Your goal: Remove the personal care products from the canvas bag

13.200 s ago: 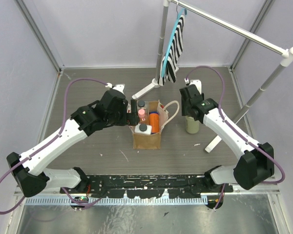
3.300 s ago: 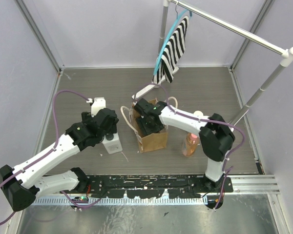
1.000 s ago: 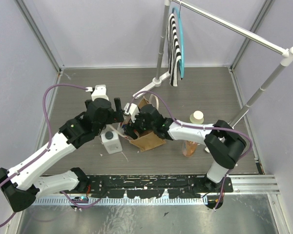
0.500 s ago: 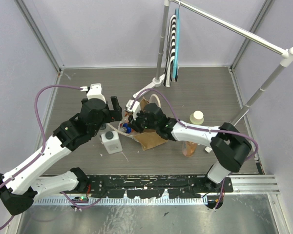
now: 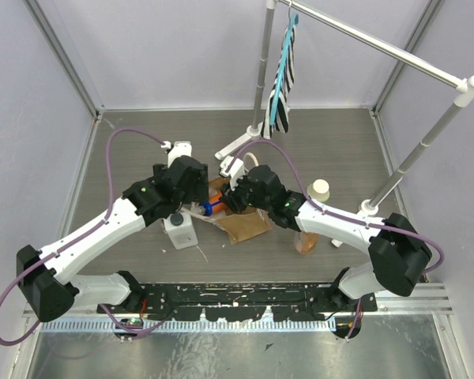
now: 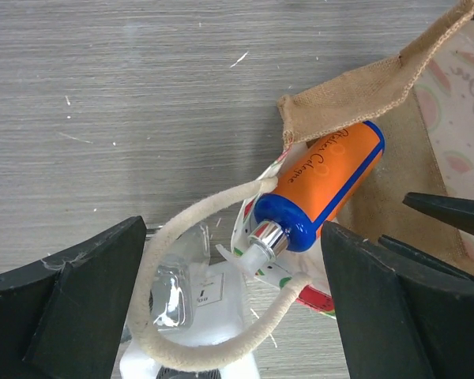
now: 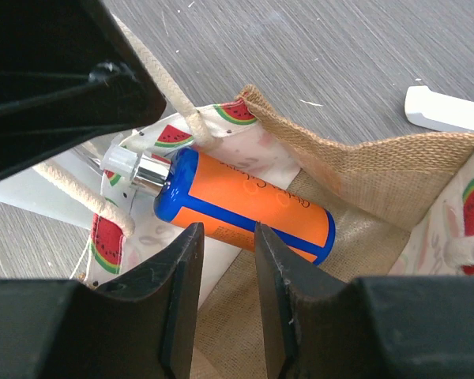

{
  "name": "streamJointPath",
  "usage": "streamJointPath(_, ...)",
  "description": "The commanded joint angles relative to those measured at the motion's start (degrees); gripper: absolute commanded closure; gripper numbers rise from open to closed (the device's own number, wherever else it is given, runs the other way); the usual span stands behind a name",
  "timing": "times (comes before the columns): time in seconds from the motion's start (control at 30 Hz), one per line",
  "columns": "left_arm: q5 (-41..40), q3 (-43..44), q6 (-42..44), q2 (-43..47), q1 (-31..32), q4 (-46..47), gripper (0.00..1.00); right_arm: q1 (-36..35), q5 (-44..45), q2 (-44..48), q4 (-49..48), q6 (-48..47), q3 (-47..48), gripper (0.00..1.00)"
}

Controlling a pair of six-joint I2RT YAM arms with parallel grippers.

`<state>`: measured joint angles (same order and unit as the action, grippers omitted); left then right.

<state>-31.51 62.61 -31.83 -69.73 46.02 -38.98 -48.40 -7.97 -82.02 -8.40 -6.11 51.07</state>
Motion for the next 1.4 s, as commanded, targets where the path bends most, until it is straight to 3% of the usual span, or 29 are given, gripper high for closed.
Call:
streamJointPath(0.0, -2.7, 5.6, -4.0, -1.2, -0.1, -6.8, 0.0, 0.1, 2.8, 4.2, -1.5, -0.5, -0.3, 0.61)
streamJointPath(0.3, -6.9, 8.3, -9.8, -0.7, -0.1, -16.2, 0.01, 0.2, 4.1, 4.8, -0.7, -0.4, -1.0, 0.61)
streamJointPath(0.4, -5.8, 9.2, -10.9, -1.6, -0.1, -18.4, 0.11, 0.2, 4.4, 4.8, -0.6, -0.4, -0.9, 0.61)
streamJointPath(0.47, -4.1, 9.1, -11.2, -1.7, -0.1, -18.5, 0.38, 0.2, 4.7, 5.0, -0.5, -0.4, -0.9, 0.61)
streamJointPath(0.53, -2.2, 8.1, -11.5, -1.1, -0.1, -17.3, 0.57, 0.2, 5.2, 5.2, -0.4, -0.5, -1.1, 0.61)
streamJointPath(0.6, -1.0, 6.8, -11.9, -0.8, -0.2, -15.8, 0.65, 0.2, 5.6, 5.6, -0.3, -0.5, -1.1, 0.61)
streamJointPath(0.73, 0.3, 6.4, -12.7, -1.8, -0.2, -16.2, 0.65, 0.3, 6.5, 6.6, -0.2, -0.8, -1.5, 0.61)
streamJointPath(0.77, 0.8, 6.4, -12.7, -2.0, -0.2, -16.0, 0.71, 0.3, 6.7, 6.9, -0.2, -0.8, -1.7, 0.61)
streamJointPath(0.8, 1.4, 6.3, -12.7, -1.9, -0.2, -15.7, 0.89, 0.3, 6.8, 7.1, -0.3, -0.9, -1.8, 0.61)
streamJointPath(0.83, 1.9, 6.2, -12.7, -1.8, -0.2, -15.3, 0.99, 0.3, 6.9, 7.2, -0.2, -0.9, -1.8, 0.61)
streamJointPath(1.07, 2.8, 10.4, -8.2, 0.8, -0.3, -12.4, 1.0, 0.3, 1.7, 7.1, 0.3, -0.3, -1.8, 0.59)
streamJointPath(1.23, 5.8, 17.2, -4.1, -1.2, -1.0, -12.2, 1.0, 0.3, -4.6, 5.3, -2.4, -2.1, -2.7, 0.42)
streamJointPath(1.37, 8.8, 19.8, -0.3, -2.2, -2.3, -10.9, 1.0, 0.3, -9.2, 3.3, -5.1, -4.0, -3.3, 0.38)
